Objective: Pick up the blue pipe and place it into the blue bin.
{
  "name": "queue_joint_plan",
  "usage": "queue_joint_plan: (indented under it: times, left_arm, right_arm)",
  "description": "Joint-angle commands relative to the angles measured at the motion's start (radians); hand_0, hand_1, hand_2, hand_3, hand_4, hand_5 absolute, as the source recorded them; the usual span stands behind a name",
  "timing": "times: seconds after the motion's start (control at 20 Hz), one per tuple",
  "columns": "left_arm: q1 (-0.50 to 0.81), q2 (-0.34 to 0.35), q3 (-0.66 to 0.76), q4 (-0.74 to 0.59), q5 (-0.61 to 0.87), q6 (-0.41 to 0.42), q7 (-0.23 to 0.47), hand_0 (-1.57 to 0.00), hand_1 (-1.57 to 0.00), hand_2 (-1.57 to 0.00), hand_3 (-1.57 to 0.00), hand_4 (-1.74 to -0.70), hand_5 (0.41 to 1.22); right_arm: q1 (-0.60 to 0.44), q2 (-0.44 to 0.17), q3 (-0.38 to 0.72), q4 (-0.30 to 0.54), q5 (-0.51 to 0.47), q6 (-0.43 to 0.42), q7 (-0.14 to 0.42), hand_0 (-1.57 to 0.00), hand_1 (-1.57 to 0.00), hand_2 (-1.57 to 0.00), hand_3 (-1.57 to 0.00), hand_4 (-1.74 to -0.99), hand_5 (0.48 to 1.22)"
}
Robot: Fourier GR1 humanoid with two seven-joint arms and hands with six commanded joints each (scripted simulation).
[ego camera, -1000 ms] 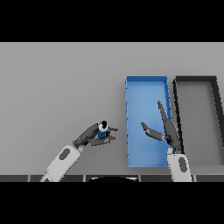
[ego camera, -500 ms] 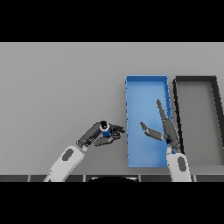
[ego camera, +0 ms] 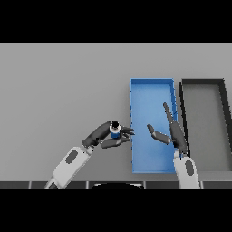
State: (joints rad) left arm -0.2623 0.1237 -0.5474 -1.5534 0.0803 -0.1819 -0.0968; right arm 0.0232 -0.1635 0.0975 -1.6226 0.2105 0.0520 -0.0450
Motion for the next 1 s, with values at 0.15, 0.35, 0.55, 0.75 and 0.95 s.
queue_joint_plan:
  times: [0.15,0.35,0.55,0.75,0.95]
  left_arm:
    - [0.011,-0.005,0.006,-0.014,-0.004,-0.018,0.022,-1.57,-1.57,-1.57,-1.57,-1.47,1.220]
    - [0.038,-0.005,0.013,-0.029,-0.021,-0.026,0.006,-1.57,-1.57,-1.57,-1.57,-1.47,1.220]
    - [0.038,-0.016,0.018,-0.022,-0.042,-0.036,0.009,-1.57,-1.57,-1.57,-1.57,-1.47,1.221]
    - [0.035,-0.029,0.026,-0.020,-0.061,-0.043,0.027,-1.57,-1.57,-1.57,-1.57,-1.47,1.221]
    - [0.039,-0.030,0.039,-0.026,-0.066,-0.061,0.028,-1.57,-1.57,-1.57,-1.57,-1.47,1.221]
  right_arm:
    - [-0.071,-0.042,-0.013,0.047,-0.030,0.056,-0.023,0.00,0.00,0.00,0.00,-1.123,0.578]
    - [-0.095,-0.072,-0.021,0.062,-0.059,0.105,-0.058,0.00,0.00,0.00,0.00,-1.191,0.577]
    - [-0.129,-0.068,-0.051,0.022,-0.212,0.199,-0.128,0.00,-0.02,-0.03,0.00,-1.172,0.579]
    - [-0.180,-0.157,-0.045,-0.090,-0.331,0.328,-0.070,0.00,-0.01,-0.01,0.00,-1.165,0.589]
    - [-0.238,-0.235,0.004,-0.217,-0.427,0.422,0.072,0.00,0.00,0.00,0.00,-1.194,0.543]
